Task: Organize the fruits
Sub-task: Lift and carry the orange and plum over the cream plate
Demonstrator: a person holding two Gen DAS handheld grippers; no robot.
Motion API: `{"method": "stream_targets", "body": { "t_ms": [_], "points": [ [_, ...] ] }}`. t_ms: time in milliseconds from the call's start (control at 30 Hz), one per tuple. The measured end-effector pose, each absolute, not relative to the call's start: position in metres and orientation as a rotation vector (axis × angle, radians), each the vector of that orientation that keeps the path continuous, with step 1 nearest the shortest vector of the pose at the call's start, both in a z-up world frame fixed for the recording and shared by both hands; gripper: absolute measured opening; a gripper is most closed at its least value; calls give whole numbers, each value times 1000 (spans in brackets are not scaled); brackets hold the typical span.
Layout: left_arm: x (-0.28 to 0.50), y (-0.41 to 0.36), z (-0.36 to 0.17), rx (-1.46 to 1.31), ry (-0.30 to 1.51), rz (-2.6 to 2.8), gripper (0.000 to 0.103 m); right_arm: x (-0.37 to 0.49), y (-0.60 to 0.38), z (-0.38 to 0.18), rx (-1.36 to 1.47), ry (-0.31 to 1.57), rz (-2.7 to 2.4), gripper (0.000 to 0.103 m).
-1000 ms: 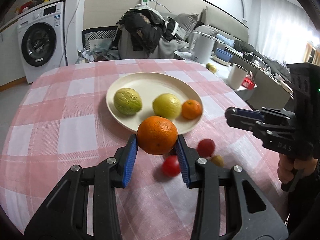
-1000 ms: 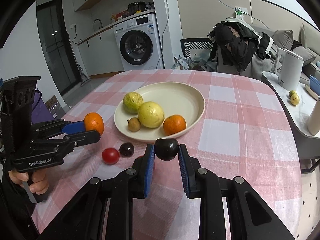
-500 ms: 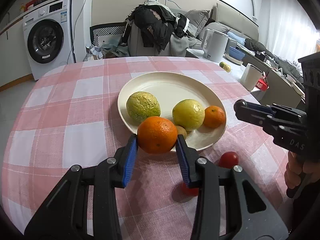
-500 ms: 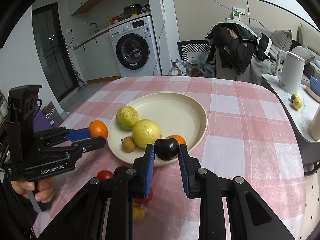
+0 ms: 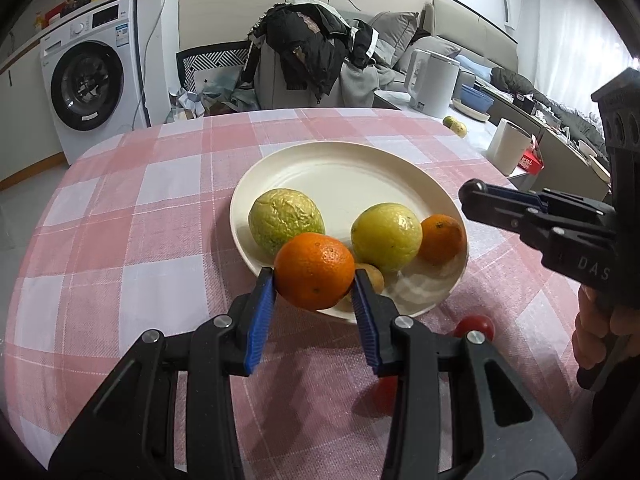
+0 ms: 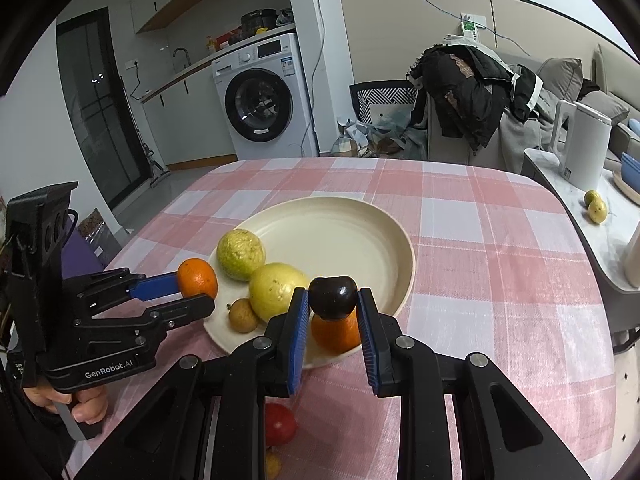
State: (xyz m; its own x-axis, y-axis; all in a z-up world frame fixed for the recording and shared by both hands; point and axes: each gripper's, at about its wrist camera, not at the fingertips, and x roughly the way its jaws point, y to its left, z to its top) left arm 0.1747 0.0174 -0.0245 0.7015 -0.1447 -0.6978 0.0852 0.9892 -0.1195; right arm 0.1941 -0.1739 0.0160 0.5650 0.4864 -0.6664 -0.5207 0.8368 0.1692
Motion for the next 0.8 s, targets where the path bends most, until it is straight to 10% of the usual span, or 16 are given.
{"method": "stream_targets", "body": {
  "t_ms": [800],
  "points": [
    [195,13,-32,-6,767,-113,36,227,-168,-1,-37,804,572,25]
  ]
}}
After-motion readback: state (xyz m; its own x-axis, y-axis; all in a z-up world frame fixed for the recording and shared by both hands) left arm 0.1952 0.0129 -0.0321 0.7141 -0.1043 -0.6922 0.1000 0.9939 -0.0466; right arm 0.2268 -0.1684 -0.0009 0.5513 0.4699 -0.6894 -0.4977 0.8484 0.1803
